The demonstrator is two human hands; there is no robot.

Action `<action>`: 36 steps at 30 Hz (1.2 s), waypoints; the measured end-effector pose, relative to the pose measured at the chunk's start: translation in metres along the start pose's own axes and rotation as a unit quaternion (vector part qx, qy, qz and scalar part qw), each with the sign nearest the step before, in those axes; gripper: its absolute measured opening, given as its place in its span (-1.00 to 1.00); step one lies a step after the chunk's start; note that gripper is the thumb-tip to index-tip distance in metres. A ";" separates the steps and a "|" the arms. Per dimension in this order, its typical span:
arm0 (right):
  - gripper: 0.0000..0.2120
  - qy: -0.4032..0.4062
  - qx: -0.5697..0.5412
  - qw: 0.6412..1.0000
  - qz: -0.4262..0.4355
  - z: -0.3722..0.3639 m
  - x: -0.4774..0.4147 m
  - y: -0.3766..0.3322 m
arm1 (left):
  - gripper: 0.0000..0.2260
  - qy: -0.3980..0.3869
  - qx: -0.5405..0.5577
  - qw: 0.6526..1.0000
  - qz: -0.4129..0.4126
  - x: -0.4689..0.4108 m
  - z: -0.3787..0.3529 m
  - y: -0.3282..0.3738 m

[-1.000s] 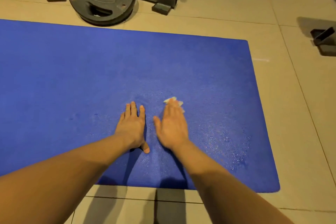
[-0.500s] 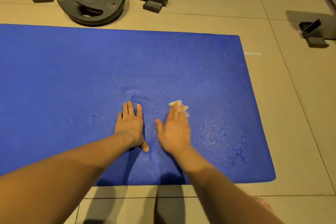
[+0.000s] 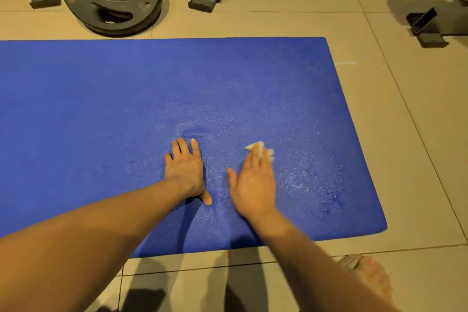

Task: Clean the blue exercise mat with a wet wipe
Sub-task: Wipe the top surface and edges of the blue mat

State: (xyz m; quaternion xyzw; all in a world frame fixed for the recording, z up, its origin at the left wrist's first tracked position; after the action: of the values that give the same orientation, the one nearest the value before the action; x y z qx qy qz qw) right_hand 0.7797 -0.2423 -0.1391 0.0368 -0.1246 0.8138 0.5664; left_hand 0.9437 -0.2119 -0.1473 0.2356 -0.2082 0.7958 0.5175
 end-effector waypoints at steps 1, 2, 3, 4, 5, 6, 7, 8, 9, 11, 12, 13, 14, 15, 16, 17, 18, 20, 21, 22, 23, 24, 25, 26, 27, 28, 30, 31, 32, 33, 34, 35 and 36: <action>-0.21 -0.007 -0.008 0.999 0.044 -0.008 0.015 -0.024 | 0.49 0.005 -0.005 1.000 0.003 -0.001 0.000 0.000; -0.22 -0.029 -0.011 0.995 0.093 -0.015 0.028 -0.041 | 0.45 0.009 -0.008 1.000 0.004 -0.001 0.001 0.001; -0.23 -0.044 -0.010 0.990 0.137 -0.018 0.036 -0.048 | 0.45 0.010 -0.010 1.000 0.004 -0.001 0.001 0.001; -0.27 -0.045 0.000 0.984 0.173 -0.017 0.036 -0.042 | 0.49 0.007 -0.011 1.000 0.002 0.000 0.001 0.001; -0.31 -0.023 0.027 0.981 0.189 -0.014 0.032 -0.026 | 0.53 0.002 -0.010 1.000 -0.001 0.000 0.001 0.001; -0.34 -0.010 0.052 0.983 0.173 -0.013 0.025 -0.003 | 0.55 -0.001 -0.006 1.000 -0.004 0.001 0.001 0.000; -0.36 0.003 0.065 0.989 0.135 -0.009 0.016 0.025 | 0.56 -0.004 0.000 1.000 -0.007 0.001 0.000 -0.001; -0.38 0.010 0.072 0.993 0.090 -0.003 0.008 0.053 | 0.56 -0.004 0.006 1.000 -0.010 0.001 0.000 -0.002; -0.39 0.011 0.071 0.996 0.053 0.002 0.004 0.073 | 0.56 -0.003 0.008 1.000 -0.011 0.001 0.001 -0.002; -0.39 0.011 0.031 0.999 0.001 0.005 0.004 0.078 | 0.57 -0.004 0.006 1.000 -0.010 0.001 0.002 -0.001; -0.39 0.014 -0.001 1.000 -0.018 0.005 0.007 0.064 | 0.57 -0.006 0.003 1.000 -0.008 0.000 0.002 0.000; -0.39 0.017 -0.025 0.999 -0.022 0.004 0.013 0.046 | 0.57 -0.008 0.002 1.000 -0.006 0.000 0.002 0.001; -0.39 0.010 -0.034 0.999 -0.003 -0.001 0.023 0.022 | 0.58 -0.010 0.002 1.000 -0.003 0.000 0.002 0.001; -0.37 -0.004 -0.046 0.998 0.036 -0.007 0.035 -0.004 | 0.58 -0.011 0.002 1.000 -0.001 0.000 0.001 0.001; -0.34 -0.034 -0.055 0.994 0.085 -0.015 0.050 -0.026 | 0.58 -0.011 0.000 1.000 -0.002 0.000 0.001 0.001; -0.31 -0.056 -0.051 0.988 0.137 -0.020 0.062 -0.040 | 0.57 -0.011 -0.002 1.000 -0.002 0.000 0.001 0.001; -0.30 -0.053 -0.026 0.982 0.182 -0.020 0.068 -0.042 | 0.57 -0.012 -0.003 1.000 -0.003 0.000 0.001 0.000; -0.34 -0.007 0.053 0.977 0.205 -0.014 0.058 -0.015 | 0.58 -0.013 -0.002 1.000 -0.004 0.000 0.001 0.000; -0.38 0.008 0.081 0.982 0.169 -0.011 0.048 0.010 | 0.58 -0.014 0.000 1.000 -0.005 0.000 0.001 0.000; -0.43 0.021 0.094 0.989 0.115 -0.006 0.038 0.038 | 0.57 -0.015 0.001 1.000 -0.005 0.000 0.002 0.000; -0.46 0.032 0.092 0.993 0.058 0.002 0.033 0.063 | 0.57 -0.016 0.002 1.000 -0.006 0.001 0.002 0.000; -0.45 0.025 0.082 0.996 0.013 0.005 0.031 0.078 | 0.57 -0.019 0.003 1.000 -0.005 0.001 0.002 0.000; -0.43 0.015 0.060 0.998 -0.020 0.004 0.031 0.080 | 0.57 -0.022 0.003 1.000 -0.004 0.001 0.002 0.000; -0.41 0.008 0.037 0.999 -0.039 0.001 0.034 0.069 | 0.58 -0.024 0.004 1.000 -0.003 0.001 0.002 0.001; -0.40 0.008 0.023 0.999 -0.039 -0.003 0.042 0.048 | 0.58 -0.025 0.005 1.000 -0.001 0.001 0.001 0.001; -0.37 0.006 0.017 0.999 -0.027 -0.008 0.053 0.022 | 0.58 -0.025 0.006 1.000 0.001 0.000 0.001 0.001; -0.33 -0.005 -0.001 0.999 0.038 -0.026 0.076 -0.027 | 0.58 -0.019 0.002 1.000 0.003 0.000 0.002 0.000; -0.35 -0.011 -0.001 0.997 0.075 -0.033 0.086 -0.041 | 0.58 -0.018 0.000 1.000 0.003 0.000 0.002 0.000; -0.39 -0.015 0.009 0.994 0.109 -0.035 0.092 -0.045 | 0.58 -0.019 -0.002 1.000 0.003 0.000 0.002 0.000; -0.41 -0.001 0.025 0.991 0.130 -0.029 0.091 -0.037 | 0.58 -0.020 -0.003 1.000 0.003 0.000 0.001 0.000; -0.39 0.016 0.045 0.990 0.133 -0.024 0.085 -0.019 | 0.57 -0.020 -0.005 1.000 0.004 0.000 0.002 0.001; -0.38 0.022 0.071 0.991 0.109 -0.018 0.076 0.004 | 0.56 -0.022 -0.006 1.000 0.005 -0.001 0.002 0.002; -0.37 0.018 0.095 0.993 0.065 -0.011 0.067 0.032 | 0.56 -0.026 -0.006 1.000 0.005 -0.001 0.002 0.002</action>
State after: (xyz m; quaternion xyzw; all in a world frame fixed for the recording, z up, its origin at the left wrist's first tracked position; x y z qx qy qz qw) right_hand 0.7268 -0.1890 -0.1413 0.0674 -0.0388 0.8577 0.5082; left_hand 0.9421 -0.2145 -0.1465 0.2521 -0.2278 0.7906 0.5094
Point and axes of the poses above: each hand's wrist, its own x-axis away from the middle knuckle, its own z-axis out of the back of the hand, y = z × x, the point moved 8 cm from there along -x, towards the middle knuckle, and after that the axes turned 4 degrees about x, right-handed, at the moved point
